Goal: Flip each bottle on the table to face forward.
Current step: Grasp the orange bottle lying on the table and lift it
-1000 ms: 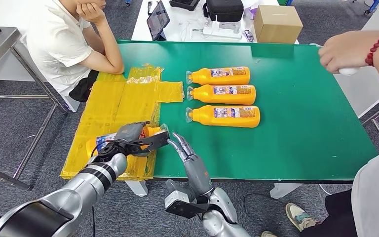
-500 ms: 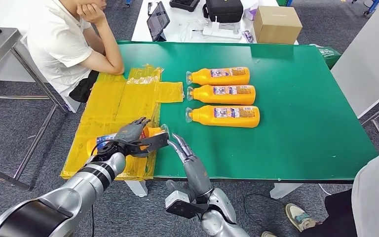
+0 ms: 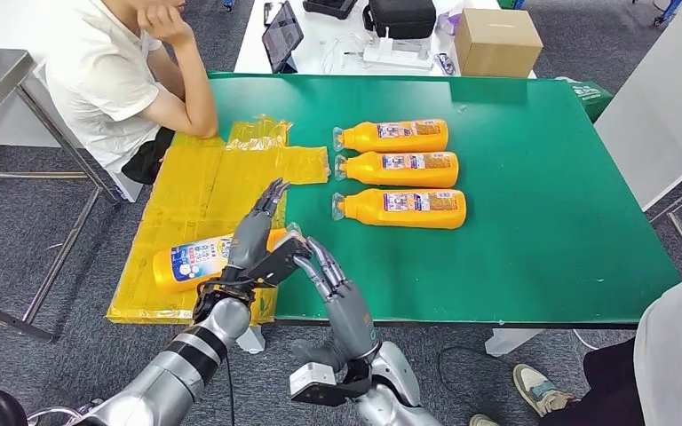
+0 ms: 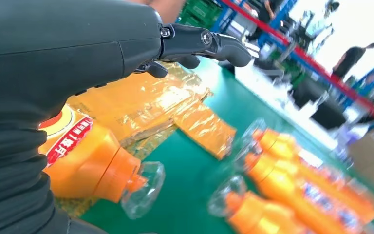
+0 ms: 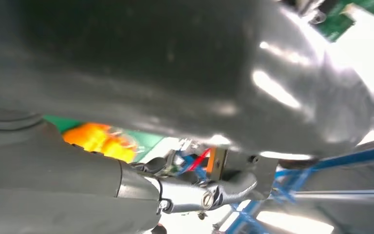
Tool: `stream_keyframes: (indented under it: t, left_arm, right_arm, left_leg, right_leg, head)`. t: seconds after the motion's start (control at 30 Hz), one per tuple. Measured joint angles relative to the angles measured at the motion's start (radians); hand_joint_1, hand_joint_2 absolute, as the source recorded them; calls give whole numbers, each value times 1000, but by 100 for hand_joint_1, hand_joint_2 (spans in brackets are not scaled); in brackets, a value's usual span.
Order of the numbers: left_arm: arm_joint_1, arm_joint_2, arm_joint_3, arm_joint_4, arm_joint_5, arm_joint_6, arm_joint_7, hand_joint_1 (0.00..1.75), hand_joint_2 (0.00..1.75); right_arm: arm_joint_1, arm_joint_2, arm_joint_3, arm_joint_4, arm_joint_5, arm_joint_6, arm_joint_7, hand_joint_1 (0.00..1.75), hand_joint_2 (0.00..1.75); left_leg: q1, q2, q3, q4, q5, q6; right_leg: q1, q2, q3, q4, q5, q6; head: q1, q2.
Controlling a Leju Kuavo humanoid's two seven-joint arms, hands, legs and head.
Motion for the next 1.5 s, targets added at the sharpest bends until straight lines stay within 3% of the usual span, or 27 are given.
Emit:
stream_keyframes:
  t: [0.33,0.57,0.77,0.9,0.97,1.13,1.17,1.23,1.3,1.5]
  left_arm:
    - [63,7,-4,-134,67,9,-5,0,175]
    - [57,8,-4,-130,118,6,3,0,175]
    - [27,-1,23,-106,280,-35,-37,0,175]
    - [3,-10,64,-96,331,69,-65,0,175]
    - [-18,-12,93,-82,193,145,-68,0,175]
    - [-26,-41,246,-76,-619,186,-9,0,175]
    - [-26,-46,269,-72,-730,187,-3,0,175]
    - [-33,-55,304,-42,-791,185,-22,0,175]
    - [-40,-66,321,1,-648,171,-56,0,175]
    - [-19,-96,319,19,241,-29,-132,0,175]
  right_arm:
    - [1,6,17,-29,3,-6,-8,0,0]
    - [-3,8,20,-34,7,-14,-6,0,0]
    - [12,-3,22,-28,12,-39,27,0,0]
    - [15,-8,24,-26,18,-52,31,0,0]
    - [11,-8,29,-24,20,-52,33,0,0]
    - [-6,-7,38,-22,18,-27,35,0,0]
    - [-7,-8,38,-22,17,-23,37,0,0]
    - [-6,-10,36,-22,19,-19,39,0,0]
    - [-5,-10,35,-23,24,-20,40,0,0]
    - [7,-17,28,-23,90,-91,64,0,0]
  left_leg:
    - [0,0,0,0,0,0]
    - [0,0,0,0,0,0]
    - [0,-1,-1,0,1,0]
    - [0,-1,-2,0,1,0]
    - [0,-2,-2,0,1,0]
    - [0,-1,-2,0,1,0]
    - [0,-2,-2,0,1,0]
    - [0,-2,-2,0,1,0]
    - [0,-3,-2,0,1,0]
    - [0,-2,-2,0,1,0]
  right_leg:
    - [0,0,1,0,0,0]
    - [0,0,1,0,0,0]
    - [0,-1,1,0,0,0]
    - [0,-1,0,0,0,0]
    - [0,-1,1,0,0,0]
    - [0,-1,1,1,0,0]
    - [0,-1,1,1,0,0]
    - [0,-2,1,1,0,0]
    - [0,-2,1,0,0,0]
    - [0,-3,1,0,0,0]
  head:
    - [0,0]
    - [0,0]
    - [1,0]
    - [0,0]
    - [0,0]
    - [1,0]
    - [1,0]
    - [1,0]
    - [1,0]
    - [0,0]
